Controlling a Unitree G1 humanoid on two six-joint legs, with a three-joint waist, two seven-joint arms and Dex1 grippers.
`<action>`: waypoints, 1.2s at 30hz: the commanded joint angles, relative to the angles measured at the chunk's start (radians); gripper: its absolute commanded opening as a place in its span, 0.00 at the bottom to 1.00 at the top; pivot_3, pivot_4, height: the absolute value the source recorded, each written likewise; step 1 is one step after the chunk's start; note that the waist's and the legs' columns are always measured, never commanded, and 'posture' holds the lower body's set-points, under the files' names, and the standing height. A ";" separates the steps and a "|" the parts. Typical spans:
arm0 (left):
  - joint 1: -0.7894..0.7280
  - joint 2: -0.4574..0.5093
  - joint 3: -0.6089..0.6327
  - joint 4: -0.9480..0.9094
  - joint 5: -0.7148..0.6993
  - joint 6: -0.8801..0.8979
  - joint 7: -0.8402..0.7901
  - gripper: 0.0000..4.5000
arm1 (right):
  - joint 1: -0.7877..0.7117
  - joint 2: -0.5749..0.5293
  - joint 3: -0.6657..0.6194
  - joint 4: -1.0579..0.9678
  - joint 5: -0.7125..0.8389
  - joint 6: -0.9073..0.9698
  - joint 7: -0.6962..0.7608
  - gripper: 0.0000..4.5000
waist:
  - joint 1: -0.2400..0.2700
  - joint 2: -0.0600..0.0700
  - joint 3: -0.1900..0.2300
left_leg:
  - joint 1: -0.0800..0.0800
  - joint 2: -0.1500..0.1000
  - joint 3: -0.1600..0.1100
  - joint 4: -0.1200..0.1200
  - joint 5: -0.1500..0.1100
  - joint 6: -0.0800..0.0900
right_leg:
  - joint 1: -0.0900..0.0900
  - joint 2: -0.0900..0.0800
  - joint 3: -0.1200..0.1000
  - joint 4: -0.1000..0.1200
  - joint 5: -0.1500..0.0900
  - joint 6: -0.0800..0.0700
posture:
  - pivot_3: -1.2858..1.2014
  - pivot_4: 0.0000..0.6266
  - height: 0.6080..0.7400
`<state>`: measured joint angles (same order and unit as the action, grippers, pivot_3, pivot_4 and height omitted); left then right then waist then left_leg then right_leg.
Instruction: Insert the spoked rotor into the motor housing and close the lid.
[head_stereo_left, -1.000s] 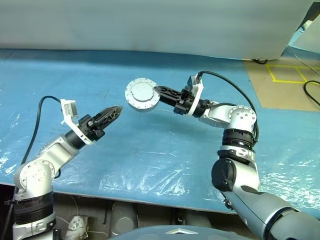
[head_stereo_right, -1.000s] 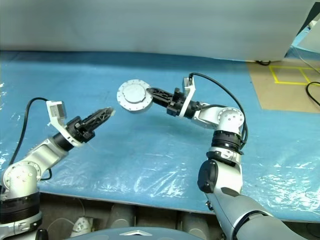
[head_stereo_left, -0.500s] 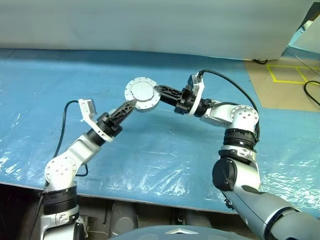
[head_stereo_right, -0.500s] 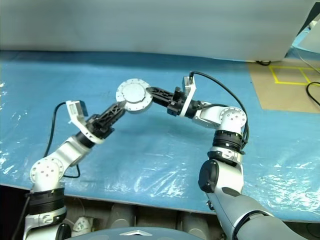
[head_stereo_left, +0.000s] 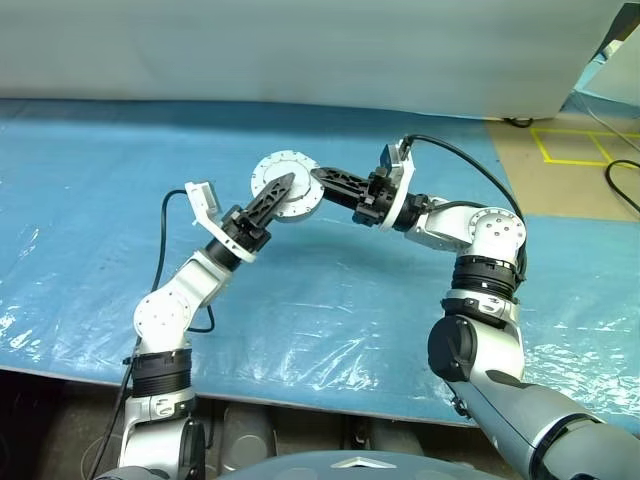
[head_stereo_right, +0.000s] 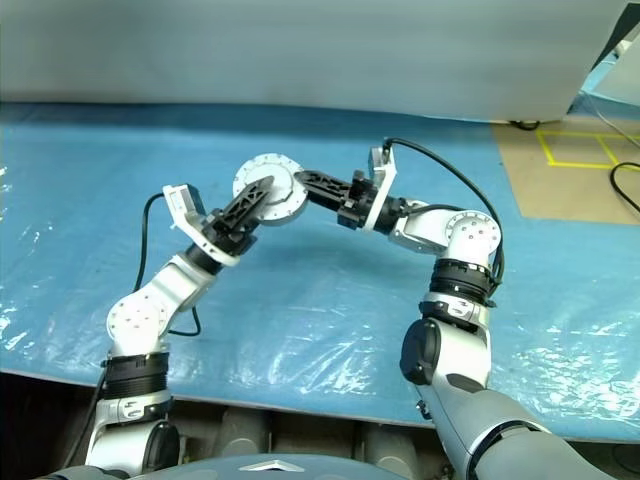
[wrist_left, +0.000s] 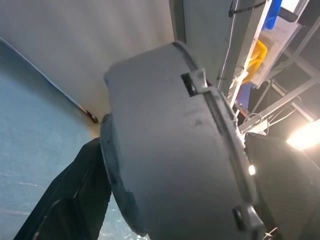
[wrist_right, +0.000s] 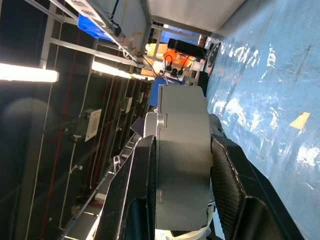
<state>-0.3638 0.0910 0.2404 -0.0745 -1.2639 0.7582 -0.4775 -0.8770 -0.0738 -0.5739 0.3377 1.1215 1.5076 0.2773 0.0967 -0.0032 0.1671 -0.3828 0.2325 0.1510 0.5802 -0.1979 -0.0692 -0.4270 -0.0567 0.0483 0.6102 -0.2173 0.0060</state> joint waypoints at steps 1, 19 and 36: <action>-0.023 -0.009 0.008 0.005 0.006 -0.020 0.001 0.94 | -0.016 0.007 -0.003 -0.049 0.066 0.002 0.008 0.26 | 0.000 0.000 0.000 | 0.000 0.000 0.000 0.000 0.000 0.000 | 0.000 0.000 0.000 0.000 0.000 0.000 | 0.52 0.24 1.00; -0.061 0.000 -0.006 0.040 0.067 -0.026 0.045 0.62 | 0.007 0.015 0.016 -0.055 0.074 -0.014 -0.005 0.26 | 0.001 0.000 0.000 | 0.000 0.000 0.000 0.002 0.000 0.000 | 0.000 0.000 0.000 0.001 0.000 0.000 | 0.52 0.24 1.00; -0.079 -0.030 0.008 0.043 0.103 -0.055 0.082 0.62 | 0.050 0.003 0.092 -0.107 0.076 -0.046 0.020 0.69 | 0.000 0.000 0.000 | 0.000 -0.001 -0.001 0.003 0.000 0.000 | 0.000 -0.001 0.000 0.005 0.000 0.000 | 0.52 0.24 1.00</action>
<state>-0.4248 0.0624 0.2310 -0.0098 -1.1688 0.7366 -0.4046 -0.8042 -0.0823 -0.4935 0.2610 1.1341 1.4345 0.2705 0.0967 -0.0034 0.1671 -0.3823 0.2319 0.1499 0.5840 -0.1978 -0.0690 -0.4269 -0.0574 0.0485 0.6155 -0.2172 0.0062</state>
